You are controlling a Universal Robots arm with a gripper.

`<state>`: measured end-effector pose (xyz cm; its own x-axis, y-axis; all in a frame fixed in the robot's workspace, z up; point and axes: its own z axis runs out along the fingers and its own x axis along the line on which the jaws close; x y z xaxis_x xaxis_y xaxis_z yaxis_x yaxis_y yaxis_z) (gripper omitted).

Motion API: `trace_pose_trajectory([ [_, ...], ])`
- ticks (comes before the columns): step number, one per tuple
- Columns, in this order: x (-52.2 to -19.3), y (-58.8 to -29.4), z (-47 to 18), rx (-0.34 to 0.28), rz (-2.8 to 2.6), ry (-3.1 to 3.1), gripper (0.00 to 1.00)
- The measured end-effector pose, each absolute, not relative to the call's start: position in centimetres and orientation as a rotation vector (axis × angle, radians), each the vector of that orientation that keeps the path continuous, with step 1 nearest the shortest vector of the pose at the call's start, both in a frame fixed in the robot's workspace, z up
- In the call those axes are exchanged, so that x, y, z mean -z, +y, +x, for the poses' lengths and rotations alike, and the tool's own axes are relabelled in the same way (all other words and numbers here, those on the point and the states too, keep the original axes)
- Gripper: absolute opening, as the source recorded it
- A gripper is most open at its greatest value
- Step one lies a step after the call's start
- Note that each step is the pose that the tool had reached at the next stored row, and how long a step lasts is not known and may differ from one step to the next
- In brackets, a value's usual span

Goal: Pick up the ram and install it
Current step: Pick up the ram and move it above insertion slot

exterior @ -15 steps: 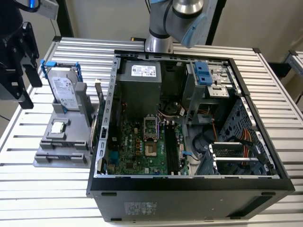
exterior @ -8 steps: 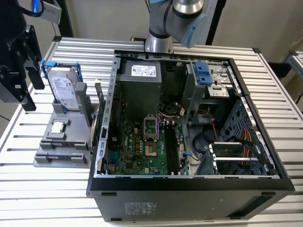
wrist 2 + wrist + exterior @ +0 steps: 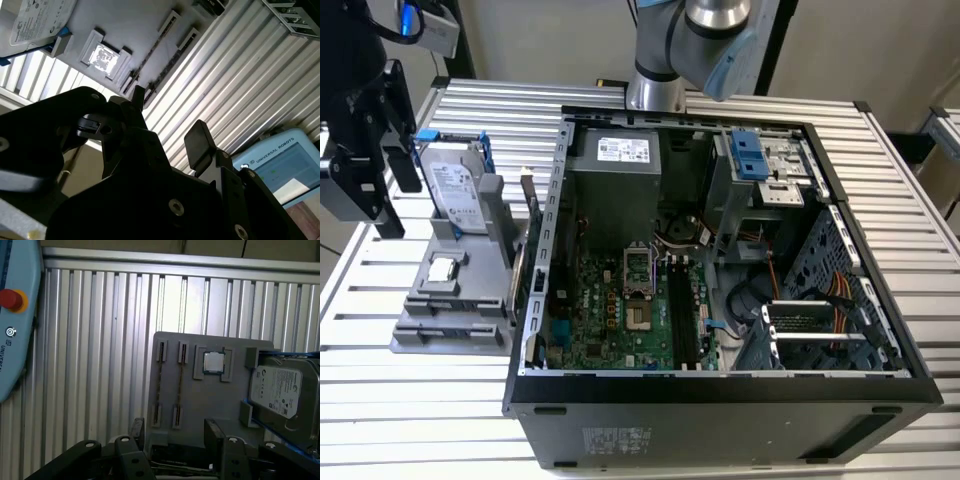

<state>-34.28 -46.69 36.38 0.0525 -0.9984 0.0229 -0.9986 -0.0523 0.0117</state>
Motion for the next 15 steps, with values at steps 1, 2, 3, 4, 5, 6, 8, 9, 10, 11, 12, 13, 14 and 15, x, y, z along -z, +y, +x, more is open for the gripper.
trace_pose_trajectory([
  [1, -36.35, -46.69, -34.21, -0.013, 2.261, -2.146, 1.00],
  [2, -36.33, -46.69, -34.15, -0.013, 2.260, -2.147, 1.00],
  [3, -36.32, -46.69, -34.10, -0.013, 2.260, -2.147, 1.00],
  [4, -36.30, -46.69, -34.06, -0.013, 2.259, -2.148, 1.00],
  [5, -36.27, -46.68, -34.04, -0.013, 2.259, -2.148, 1.00],
  [6, -36.24, -46.68, -34.03, -0.013, 2.259, -2.149, 1.00],
  [8, -36.17, -46.68, -34.00, -0.013, 2.259, -2.148, 1.00],
  [9, -36.12, -46.68, -33.98, -0.013, 2.259, -2.148, 1.00],
  [10, -36.07, -46.68, -33.96, -0.013, 2.259, -2.148, 1.00],
  [11, -36.02, -46.68, -33.96, -0.013, 2.259, -2.148, 1.00],
  [12, -35.97, -46.68, -33.94, -0.013, 2.259, -2.148, 1.00],
  [13, -35.94, -46.68, -33.93, -0.013, 2.259, -2.148, 1.00],
  [14, -35.91, -46.68, -33.93, -0.013, 2.259, -2.148, 1.00],
  [15, -35.86, -46.68, -33.93, -0.013, 2.259, -2.148, 1.00],
])
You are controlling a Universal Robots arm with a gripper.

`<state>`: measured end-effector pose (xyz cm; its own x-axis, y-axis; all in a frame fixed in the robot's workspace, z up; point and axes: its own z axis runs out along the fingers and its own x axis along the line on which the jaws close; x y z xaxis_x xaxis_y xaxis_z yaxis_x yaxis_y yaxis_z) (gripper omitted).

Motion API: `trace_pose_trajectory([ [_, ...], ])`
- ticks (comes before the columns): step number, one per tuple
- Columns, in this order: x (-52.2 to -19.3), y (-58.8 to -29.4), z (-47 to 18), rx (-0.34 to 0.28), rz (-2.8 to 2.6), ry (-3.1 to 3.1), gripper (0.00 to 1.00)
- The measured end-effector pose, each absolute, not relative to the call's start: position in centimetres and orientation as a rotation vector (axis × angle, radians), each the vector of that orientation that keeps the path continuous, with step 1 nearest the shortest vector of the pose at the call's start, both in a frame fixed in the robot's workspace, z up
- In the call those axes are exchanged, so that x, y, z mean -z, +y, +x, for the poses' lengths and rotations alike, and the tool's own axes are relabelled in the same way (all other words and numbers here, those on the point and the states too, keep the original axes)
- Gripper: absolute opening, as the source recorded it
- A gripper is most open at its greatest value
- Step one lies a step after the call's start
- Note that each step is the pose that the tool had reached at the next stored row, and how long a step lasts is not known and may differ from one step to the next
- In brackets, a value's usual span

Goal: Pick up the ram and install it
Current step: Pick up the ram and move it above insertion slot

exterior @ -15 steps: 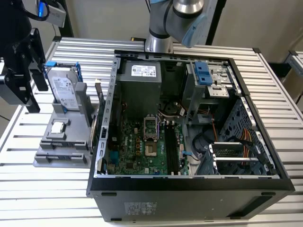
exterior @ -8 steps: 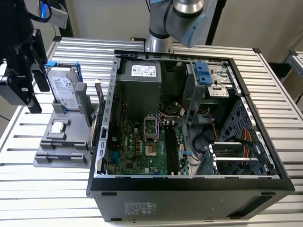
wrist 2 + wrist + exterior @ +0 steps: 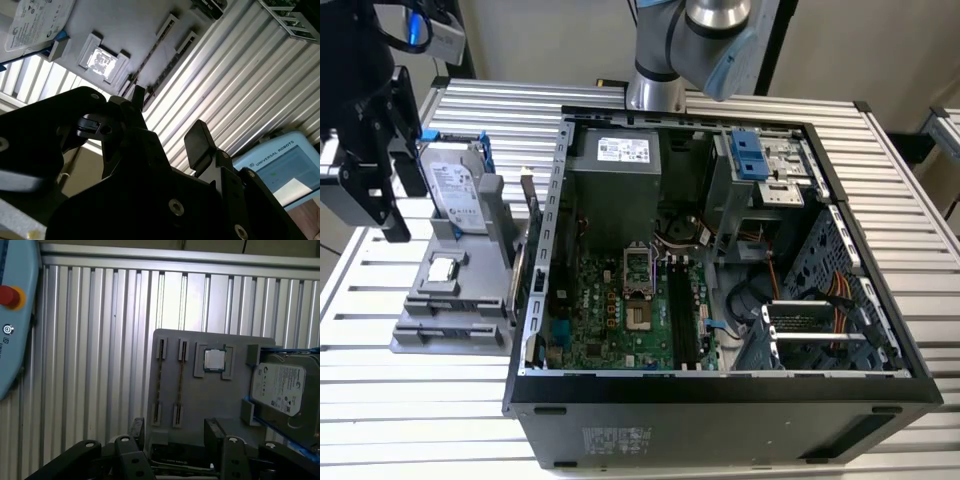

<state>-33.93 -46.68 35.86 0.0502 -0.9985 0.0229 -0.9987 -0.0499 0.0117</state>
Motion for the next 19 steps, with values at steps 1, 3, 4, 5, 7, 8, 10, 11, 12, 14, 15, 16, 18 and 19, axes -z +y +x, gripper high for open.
trace_pose_trajectory([
  [1, -35.84, -46.69, -33.92, -0.013, 2.259, -2.148, 1.00],
  [3, -35.78, -46.69, -33.92, -0.013, 2.259, -2.148, 1.00],
  [4, -35.75, -46.69, -33.92, -0.013, 2.259, -2.148, 1.00],
  [5, -35.73, -46.69, -33.92, -0.013, 2.259, -2.148, 1.00],
  [7, -35.66, -46.68, -33.91, -0.013, 2.259, -2.148, 1.00],
  [8, -35.63, -46.68, -33.92, -0.013, 2.259, -2.148, 1.00],
  [10, -35.55, -46.69, -33.92, -0.013, 2.259, -2.148, 1.00],
  [11, -35.50, -46.69, -33.92, -0.013, 2.259, -2.148, 1.00],
  [12, -35.44, -46.69, -33.92, -0.013, 2.259, -2.148, 1.00],
  [14, -35.33, -46.69, -33.92, -0.013, 2.259, -2.148, 1.00],
  [15, -35.27, -46.69, -33.92, -0.013, 2.259, -2.148, 1.00],
  [16, -35.21, -46.69, -33.92, -0.013, 2.259, -2.148, 1.00],
  [18, -35.11, -46.69, -33.92, -0.013, 2.259, -2.148, 1.00],
  [19, -35.06, -46.68, -33.92, -0.013, 2.259, -2.148, 1.00],
])
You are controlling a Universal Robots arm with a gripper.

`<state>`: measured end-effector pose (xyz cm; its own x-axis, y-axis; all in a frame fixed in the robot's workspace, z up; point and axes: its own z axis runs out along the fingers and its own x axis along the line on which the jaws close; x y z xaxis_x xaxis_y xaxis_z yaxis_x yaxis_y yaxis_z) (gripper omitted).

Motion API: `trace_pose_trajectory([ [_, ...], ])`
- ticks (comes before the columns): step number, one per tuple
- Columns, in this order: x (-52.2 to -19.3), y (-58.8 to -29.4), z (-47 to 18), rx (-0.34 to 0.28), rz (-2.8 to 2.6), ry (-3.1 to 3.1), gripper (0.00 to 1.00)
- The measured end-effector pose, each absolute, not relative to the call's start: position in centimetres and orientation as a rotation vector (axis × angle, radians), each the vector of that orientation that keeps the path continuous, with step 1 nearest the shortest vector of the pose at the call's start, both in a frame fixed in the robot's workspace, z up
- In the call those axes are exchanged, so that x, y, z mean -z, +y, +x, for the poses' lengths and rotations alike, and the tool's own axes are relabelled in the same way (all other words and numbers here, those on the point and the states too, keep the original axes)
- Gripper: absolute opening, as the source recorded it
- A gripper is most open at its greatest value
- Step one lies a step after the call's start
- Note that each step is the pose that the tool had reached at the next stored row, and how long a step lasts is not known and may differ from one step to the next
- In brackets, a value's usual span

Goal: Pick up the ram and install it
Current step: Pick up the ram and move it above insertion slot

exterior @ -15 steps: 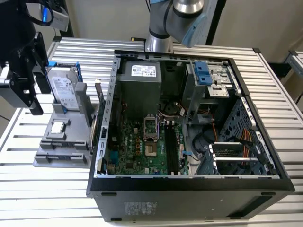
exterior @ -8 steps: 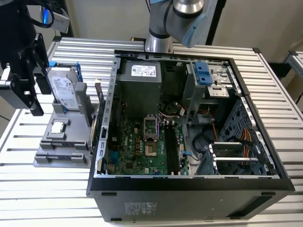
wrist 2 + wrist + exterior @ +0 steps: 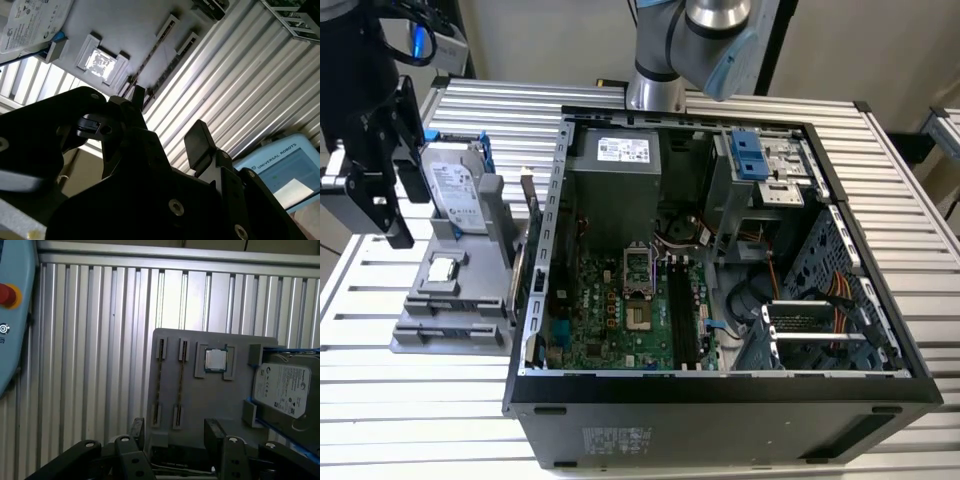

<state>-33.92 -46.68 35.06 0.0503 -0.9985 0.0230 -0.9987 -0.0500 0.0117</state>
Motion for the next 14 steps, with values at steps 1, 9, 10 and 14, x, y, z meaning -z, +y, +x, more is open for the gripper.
trace_pose_trajectory([
  [1, -35.00, -46.69, -33.92, -0.013, 2.259, -2.148, 1.00],
  [9, -34.61, -46.69, -33.92, -0.013, 2.259, -2.148, 1.00],
  [10, -34.56, -46.69, -33.91, -0.013, 2.259, -2.148, 1.00],
  [14, -34.40, -46.69, -33.92, -0.013, 2.259, -2.148, 1.00],
])
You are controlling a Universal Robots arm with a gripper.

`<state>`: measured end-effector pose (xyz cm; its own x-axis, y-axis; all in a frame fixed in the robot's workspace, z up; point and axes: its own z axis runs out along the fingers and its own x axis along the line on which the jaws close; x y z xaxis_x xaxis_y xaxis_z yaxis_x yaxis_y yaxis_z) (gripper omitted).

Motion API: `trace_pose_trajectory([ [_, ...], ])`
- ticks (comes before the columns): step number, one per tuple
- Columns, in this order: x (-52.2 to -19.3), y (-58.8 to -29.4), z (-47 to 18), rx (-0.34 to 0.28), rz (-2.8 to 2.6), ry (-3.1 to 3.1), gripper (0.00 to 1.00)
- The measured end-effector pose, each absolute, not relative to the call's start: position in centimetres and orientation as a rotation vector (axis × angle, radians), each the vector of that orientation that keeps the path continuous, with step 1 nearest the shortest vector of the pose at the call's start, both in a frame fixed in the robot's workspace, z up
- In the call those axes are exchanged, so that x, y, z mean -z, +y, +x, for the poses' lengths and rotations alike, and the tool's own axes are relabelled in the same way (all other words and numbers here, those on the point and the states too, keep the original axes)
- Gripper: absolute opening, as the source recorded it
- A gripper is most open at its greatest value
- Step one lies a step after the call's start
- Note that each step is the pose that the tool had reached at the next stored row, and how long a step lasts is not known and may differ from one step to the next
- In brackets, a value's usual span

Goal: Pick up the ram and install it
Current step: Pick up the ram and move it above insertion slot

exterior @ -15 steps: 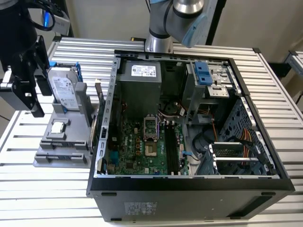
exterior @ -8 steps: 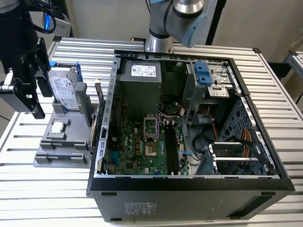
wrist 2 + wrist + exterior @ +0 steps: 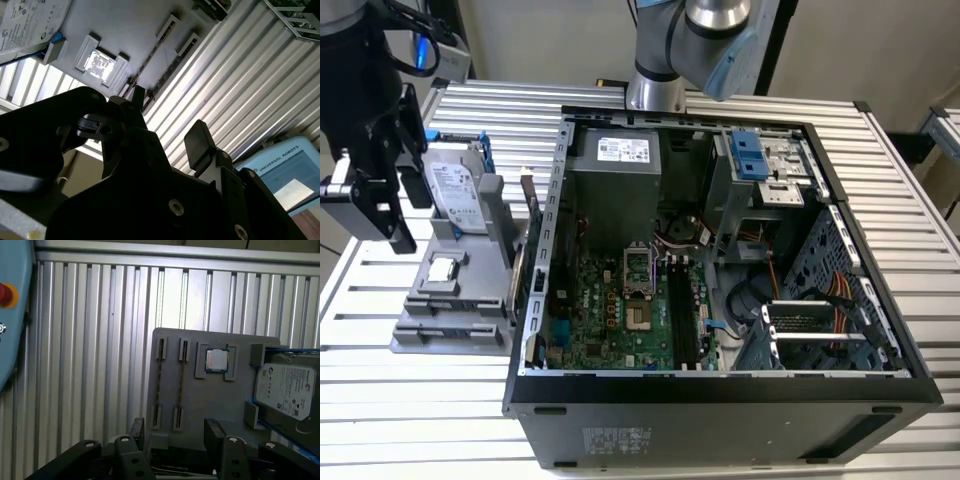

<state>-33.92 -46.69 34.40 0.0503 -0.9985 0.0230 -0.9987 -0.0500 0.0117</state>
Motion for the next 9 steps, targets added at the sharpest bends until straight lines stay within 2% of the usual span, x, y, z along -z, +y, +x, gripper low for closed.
trace_pose_trajectory([
  [9, -34.00, -46.69, -33.92, -0.013, 2.259, -2.148, 1.00],
])
